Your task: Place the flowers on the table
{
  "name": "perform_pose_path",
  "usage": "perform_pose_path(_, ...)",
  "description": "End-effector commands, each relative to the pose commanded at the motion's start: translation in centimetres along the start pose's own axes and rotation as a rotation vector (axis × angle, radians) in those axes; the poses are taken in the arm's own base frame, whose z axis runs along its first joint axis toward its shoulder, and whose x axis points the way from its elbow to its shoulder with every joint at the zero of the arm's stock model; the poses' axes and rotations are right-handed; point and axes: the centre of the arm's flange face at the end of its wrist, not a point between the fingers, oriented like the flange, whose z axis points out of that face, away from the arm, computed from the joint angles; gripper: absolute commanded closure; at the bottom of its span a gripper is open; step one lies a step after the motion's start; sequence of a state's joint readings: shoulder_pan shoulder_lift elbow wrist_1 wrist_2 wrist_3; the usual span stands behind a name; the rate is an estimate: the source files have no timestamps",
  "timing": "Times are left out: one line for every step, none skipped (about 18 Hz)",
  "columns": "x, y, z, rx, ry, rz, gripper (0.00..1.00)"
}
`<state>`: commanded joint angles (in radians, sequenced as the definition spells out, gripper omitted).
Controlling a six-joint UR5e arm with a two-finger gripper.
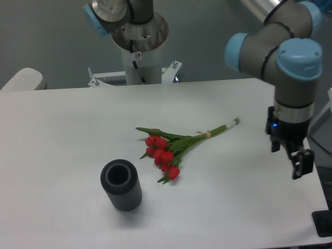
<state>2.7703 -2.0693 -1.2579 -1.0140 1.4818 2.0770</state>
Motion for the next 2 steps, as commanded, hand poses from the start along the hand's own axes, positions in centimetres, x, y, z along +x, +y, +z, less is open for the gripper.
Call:
perform_pose_path(0.11,0.2,0.06,0.0,0.002,-0.003,0.0)
perform_pose_path(0.17,0.17,0.14,0.001,0.004,-0.003,0.0)
